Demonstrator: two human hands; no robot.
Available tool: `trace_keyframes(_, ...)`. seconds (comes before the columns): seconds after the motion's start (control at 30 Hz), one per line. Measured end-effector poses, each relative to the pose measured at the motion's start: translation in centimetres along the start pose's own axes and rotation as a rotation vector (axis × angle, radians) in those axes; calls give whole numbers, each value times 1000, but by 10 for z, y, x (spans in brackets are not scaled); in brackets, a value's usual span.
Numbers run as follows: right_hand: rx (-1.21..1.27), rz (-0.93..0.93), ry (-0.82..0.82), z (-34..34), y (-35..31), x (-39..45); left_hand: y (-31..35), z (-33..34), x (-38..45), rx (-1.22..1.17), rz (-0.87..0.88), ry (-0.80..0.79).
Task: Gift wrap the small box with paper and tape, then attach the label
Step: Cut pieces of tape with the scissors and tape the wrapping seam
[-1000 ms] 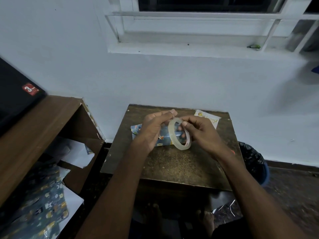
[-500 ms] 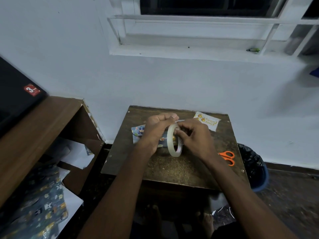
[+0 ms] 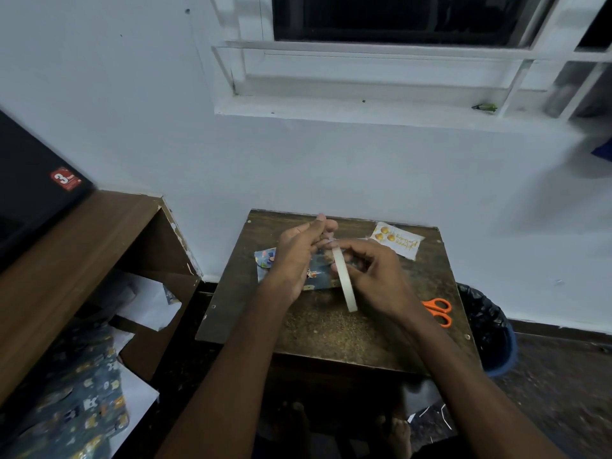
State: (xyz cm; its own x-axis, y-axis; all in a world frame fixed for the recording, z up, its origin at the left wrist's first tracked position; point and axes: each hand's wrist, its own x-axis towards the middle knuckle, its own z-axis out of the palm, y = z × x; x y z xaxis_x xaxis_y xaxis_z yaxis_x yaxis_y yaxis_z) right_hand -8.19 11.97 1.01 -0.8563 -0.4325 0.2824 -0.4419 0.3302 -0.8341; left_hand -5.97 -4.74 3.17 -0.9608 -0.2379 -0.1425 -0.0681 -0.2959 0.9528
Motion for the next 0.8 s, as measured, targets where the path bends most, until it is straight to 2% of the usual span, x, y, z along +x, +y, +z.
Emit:
trace_keyframes(0.2,117,-9,39,-5,-4,0,3,2,-4,120,40,-135)
trace_keyframes(0.43,349,46,62,-18,-13,-1,-3,-7,0,144,48,-210)
trace_keyframes(0.63,274,75,44,-20,-16,-1,-5,0,-4,179,96,-88)
trace_keyframes(0.73,151,84,57,-21,-14,-1,-7,0,-2,136,77,-76)
trace_keyframes(0.8,161,95,86,-21,-15,-1,-9,0,0,111,54,-75)
